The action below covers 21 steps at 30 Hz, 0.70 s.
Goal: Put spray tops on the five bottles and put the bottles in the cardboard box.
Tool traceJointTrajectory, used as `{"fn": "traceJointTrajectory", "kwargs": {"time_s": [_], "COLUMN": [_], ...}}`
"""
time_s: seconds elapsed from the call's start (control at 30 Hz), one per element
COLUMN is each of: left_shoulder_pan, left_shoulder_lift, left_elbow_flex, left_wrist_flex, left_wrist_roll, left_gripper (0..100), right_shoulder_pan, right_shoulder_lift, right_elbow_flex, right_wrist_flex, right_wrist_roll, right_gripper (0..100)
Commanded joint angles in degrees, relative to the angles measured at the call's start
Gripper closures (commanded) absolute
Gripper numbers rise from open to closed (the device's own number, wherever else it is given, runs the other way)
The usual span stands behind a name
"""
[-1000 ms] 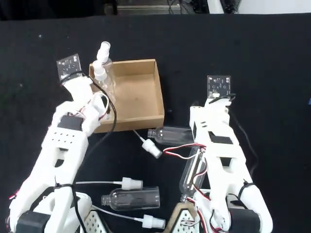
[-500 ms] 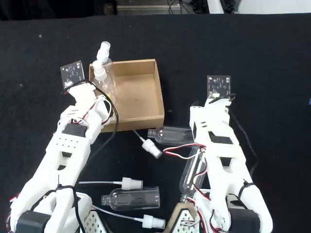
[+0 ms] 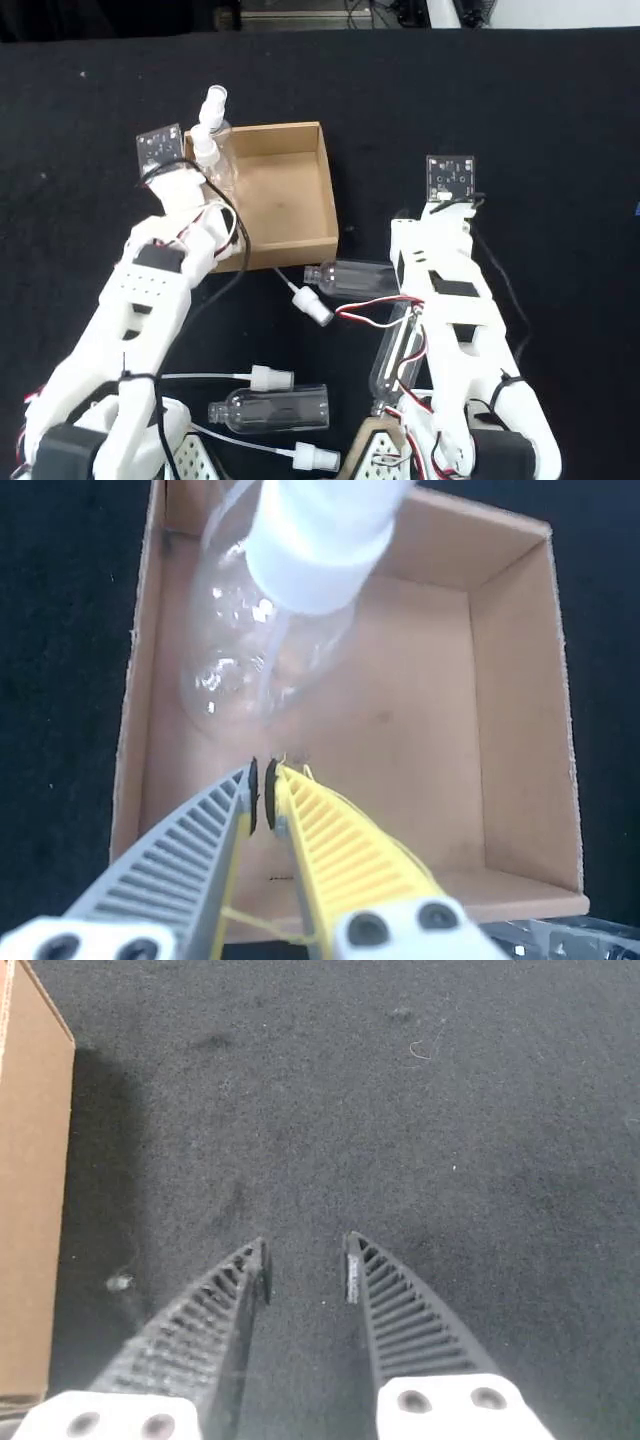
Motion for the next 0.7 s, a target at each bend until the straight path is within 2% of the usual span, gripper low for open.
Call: {"fn": "traceJointTrajectory", "kwargs": {"time_s": [0.0,0.5,0.67], "left_shoulder_pan": [-0.04,-0.13,-0.66], "left_shoulder_lift": [2.81,13.45,14.59], "left_elbow_flex": [-6.55,-12.7,-10.86], "left_wrist_flex": [1.85,1.76,-4.4], "left_wrist_roll": [0.0,-0.09,-0.18], "left_gripper": [97,97,97], "right_shoulder_pan": [0.53,0.62,0.62], "right_shoulder_lift": [0.04,0.04,0.04], "right_elbow_flex": [-3.65,-3.65,-3.65], "right_wrist_flex": [-1.67,-1.67,-1.67], "right_wrist_roll": [0.44,0.44,0.44], "right_gripper": [89.9,89.9,89.9]}}
